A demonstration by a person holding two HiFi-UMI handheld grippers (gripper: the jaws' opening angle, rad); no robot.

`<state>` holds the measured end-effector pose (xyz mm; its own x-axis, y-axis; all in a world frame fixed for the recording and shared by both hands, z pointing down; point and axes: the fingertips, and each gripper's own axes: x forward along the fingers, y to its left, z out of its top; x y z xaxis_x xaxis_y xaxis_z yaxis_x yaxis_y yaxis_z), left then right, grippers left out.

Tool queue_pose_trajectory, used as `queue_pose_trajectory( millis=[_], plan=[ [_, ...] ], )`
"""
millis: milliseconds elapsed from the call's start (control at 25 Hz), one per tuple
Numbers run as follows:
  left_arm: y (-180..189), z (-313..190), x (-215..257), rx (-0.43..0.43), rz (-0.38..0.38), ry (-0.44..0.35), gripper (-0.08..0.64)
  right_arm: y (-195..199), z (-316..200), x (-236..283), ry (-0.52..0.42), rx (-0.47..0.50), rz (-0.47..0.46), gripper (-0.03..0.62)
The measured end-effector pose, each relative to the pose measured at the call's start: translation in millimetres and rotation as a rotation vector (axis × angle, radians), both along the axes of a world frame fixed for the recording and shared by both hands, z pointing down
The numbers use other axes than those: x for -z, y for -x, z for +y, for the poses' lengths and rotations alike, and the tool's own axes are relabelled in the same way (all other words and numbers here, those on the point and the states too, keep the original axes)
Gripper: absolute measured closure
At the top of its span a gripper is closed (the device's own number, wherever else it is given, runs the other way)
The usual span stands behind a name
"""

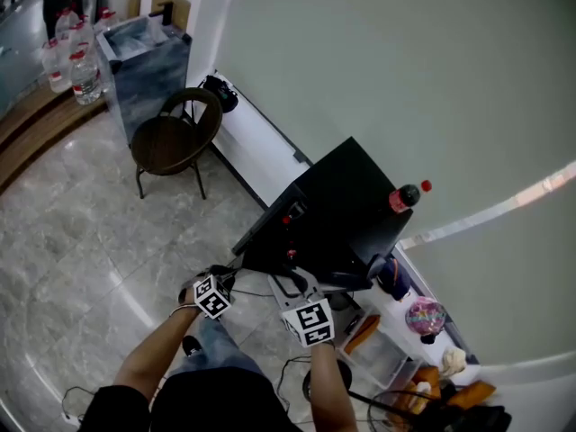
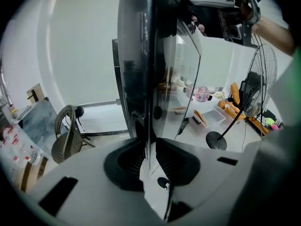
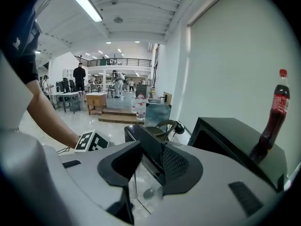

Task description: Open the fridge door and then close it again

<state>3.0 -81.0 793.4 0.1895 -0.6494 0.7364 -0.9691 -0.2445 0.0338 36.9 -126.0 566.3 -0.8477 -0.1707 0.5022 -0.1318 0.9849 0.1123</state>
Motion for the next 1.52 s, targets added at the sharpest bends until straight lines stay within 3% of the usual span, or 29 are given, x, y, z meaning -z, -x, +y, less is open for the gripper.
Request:
queue_pose_trajectory(
  millis=[200, 720, 1080, 1320, 1520],
  plan=[
    [21, -26, -2, -0.017, 0.005, 0.001, 0.488, 18, -20, -2, -0.002, -0.039, 0.030, 0.448],
    [60, -99, -2, -0.081, 0.004, 0.027, 0.485, 47, -77, -1, -0.047, -0.264, 0.034, 0.474],
    [79, -159, 3, -0.113, 0.091, 0.029, 0.486, 60, -127, 2, -0.073, -0.413, 0.036, 0.477],
    [81, -189, 0, -0.147, 0.071, 0.068, 0.485, 61, -155, 2, -0.138, -0.507, 0.041, 0.479],
    [81, -200, 1, -0.176, 0.057, 0.044, 0.483, 59, -161, 0, -0.156, -0.524, 0.041, 0.479]
  ],
)
